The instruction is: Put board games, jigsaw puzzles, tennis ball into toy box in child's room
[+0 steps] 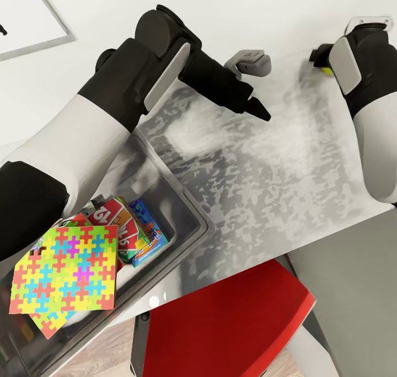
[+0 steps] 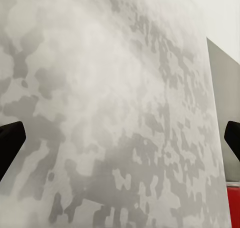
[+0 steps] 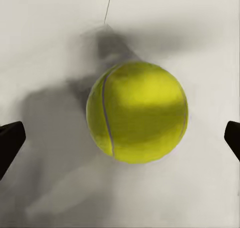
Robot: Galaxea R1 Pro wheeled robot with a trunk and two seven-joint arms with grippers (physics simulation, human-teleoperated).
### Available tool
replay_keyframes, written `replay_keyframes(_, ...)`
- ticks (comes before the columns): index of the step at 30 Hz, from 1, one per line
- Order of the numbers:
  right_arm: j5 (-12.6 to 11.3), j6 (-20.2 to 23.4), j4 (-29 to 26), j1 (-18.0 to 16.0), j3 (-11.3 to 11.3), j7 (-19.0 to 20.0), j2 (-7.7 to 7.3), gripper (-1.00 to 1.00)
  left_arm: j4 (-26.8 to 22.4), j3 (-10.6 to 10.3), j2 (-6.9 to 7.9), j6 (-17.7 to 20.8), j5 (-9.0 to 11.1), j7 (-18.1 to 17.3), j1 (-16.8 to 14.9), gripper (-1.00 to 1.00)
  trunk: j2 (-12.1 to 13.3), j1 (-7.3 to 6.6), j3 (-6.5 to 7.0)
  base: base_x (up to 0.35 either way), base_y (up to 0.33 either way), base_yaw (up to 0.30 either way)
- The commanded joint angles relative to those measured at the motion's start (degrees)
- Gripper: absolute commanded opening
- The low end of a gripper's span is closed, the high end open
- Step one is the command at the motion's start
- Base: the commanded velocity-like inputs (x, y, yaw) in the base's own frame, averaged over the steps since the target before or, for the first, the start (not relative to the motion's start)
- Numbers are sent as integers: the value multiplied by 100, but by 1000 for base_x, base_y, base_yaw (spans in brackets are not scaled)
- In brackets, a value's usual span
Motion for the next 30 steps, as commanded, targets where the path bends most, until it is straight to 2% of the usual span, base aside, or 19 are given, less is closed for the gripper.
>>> replay_keyframes(1, -62, 24, -5, -24, 48, -48, -8, 100, 3, -4, -1, 18, -7, -22, -6, 100, -9, 4, -7, 0, 0, 0)
replay_keyframes(11, -62, 24, 28, -233, 60, -49, -7, 100, 3, -4, -1, 18, -7, -22, -6, 100, -9, 4, -7, 0, 0, 0)
replay_keyframes(30, -62, 28, 55, -266, 109, -49, 1, 100, 3, -4, -1, 18, -7, -22, -6, 100, -9, 4, -11, 0, 0, 0)
